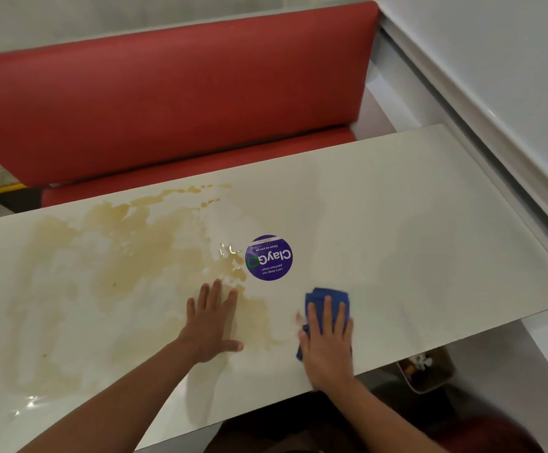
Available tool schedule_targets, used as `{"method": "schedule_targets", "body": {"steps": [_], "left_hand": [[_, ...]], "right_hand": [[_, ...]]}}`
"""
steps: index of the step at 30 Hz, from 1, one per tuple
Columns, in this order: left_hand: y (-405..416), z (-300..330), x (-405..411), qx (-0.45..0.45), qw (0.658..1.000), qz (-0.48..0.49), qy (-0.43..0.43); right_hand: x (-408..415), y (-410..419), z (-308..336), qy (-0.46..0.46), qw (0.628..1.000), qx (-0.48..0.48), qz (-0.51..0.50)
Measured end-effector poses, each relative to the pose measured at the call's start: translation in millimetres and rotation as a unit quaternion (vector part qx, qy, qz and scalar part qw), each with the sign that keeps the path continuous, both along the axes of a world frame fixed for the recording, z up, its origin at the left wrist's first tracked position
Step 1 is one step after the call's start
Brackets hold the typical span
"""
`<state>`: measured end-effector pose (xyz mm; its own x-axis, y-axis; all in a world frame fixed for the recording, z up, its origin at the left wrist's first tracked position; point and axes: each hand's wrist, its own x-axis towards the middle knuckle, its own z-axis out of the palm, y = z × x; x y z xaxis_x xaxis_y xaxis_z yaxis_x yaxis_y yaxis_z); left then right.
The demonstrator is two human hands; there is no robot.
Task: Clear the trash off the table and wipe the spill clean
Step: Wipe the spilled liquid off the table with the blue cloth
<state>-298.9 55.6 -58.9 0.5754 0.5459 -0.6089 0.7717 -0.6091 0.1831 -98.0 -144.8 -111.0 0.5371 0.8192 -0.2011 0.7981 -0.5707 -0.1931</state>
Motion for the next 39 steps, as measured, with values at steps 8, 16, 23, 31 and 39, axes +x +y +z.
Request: {"method": "schedule_targets", "body": {"steps": [8,16,23,31,39], "left_hand": [[-4,3,8,0.002,0.999,0.019,0.026],[-4,-4,3,0.003,1.000,0.023,0.015],[-1,-6,0,-0.006,1.000,0.013,0.002],[22,7,-38,0.022,0.997,-0.069,-0.038],[45,4,-83,0.029,0.997,-0.068,-0.036]], "right_hand": [[48,-5,-4,0.007,0.987,-0.029,0.157],[156,44,4,0.026,0.996,-0.050,-0.071],[-2,8,-6,-0.004,1.000,0.014,0.024],[-49,-4,-1,-0.014,0.996,-0.033,0.085],[37,28,2,-0.004,0.979,-0.039,-0.201]]}}
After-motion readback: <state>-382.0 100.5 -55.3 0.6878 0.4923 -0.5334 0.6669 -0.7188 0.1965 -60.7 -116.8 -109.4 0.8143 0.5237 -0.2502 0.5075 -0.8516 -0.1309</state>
